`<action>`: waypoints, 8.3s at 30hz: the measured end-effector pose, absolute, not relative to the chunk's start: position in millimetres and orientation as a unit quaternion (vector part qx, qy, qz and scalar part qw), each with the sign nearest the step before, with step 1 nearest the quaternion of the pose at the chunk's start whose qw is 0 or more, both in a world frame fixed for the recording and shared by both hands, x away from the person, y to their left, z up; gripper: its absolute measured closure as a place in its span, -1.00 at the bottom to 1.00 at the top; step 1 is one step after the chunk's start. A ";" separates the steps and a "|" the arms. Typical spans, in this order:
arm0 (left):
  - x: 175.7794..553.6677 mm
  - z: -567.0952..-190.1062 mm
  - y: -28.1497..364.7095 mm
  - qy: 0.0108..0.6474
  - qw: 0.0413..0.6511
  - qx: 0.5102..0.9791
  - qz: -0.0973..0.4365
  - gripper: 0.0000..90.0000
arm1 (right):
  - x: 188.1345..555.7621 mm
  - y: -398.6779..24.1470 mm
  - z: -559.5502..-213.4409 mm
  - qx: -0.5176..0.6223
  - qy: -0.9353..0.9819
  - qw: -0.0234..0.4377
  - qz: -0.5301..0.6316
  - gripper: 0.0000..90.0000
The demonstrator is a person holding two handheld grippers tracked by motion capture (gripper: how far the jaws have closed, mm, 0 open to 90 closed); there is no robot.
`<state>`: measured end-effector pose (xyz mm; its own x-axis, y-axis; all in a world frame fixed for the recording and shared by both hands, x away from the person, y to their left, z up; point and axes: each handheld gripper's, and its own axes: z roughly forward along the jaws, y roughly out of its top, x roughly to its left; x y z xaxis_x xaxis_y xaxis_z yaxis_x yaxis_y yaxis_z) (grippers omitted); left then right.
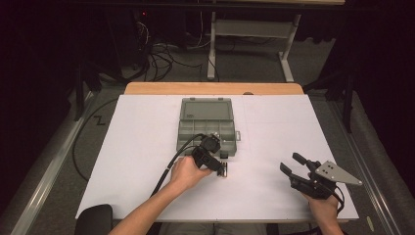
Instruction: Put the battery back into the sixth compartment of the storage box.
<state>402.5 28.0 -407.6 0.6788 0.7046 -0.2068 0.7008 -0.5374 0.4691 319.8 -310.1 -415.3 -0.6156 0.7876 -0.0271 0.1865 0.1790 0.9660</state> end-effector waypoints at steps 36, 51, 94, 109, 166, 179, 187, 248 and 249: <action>403.3 -410.8 27.5 0.396 0.246 0.884 0.008 0.43 | 319.7 -310.1 -415.3 0.340 0.716 0.276 0.543 -0.11; 405.0 -411.3 30.9 0.393 0.231 0.890 0.021 0.56 | 319.8 -310.1 -415.4 0.340 0.716 0.277 0.543 -0.11; 406.5 -384.4 63.0 0.405 0.252 0.879 0.032 0.69 | 320.1 -309.7 -415.4 0.339 0.717 0.277 0.542 -0.11; 415.1 -369.8 76.2 0.414 0.260 0.872 0.037 0.69 | 320.1 -309.9 -415.4 0.339 0.717 0.276 0.543 -0.11; 445.7 -369.2 82.5 0.442 0.252 0.859 0.054 0.42 | 320.0 -310.4 -415.3 0.340 0.716 0.275 0.545 -0.11; 430.0 -368.7 78.7 0.427 0.256 0.865 0.056 0.15 | 319.8 -310.9 -415.1 0.339 0.716 0.275 0.545 -0.11; 422.1 -371.1 79.2 0.427 0.265 0.863 0.053 0.07 | 319.8 -310.8 -415.2 0.340 0.716 0.275 0.545 -0.11; 400.8 -392.1 17.3 0.391 0.248 0.886 0.013 0.00 | 319.9 -310.5 -415.3 0.339 0.716 0.275 0.544 -0.11; 400.9 -392.6 15.3 0.391 0.248 0.886 0.012 0.00 | 319.8 -310.5 -415.2 0.339 0.716 0.276 0.544 -0.11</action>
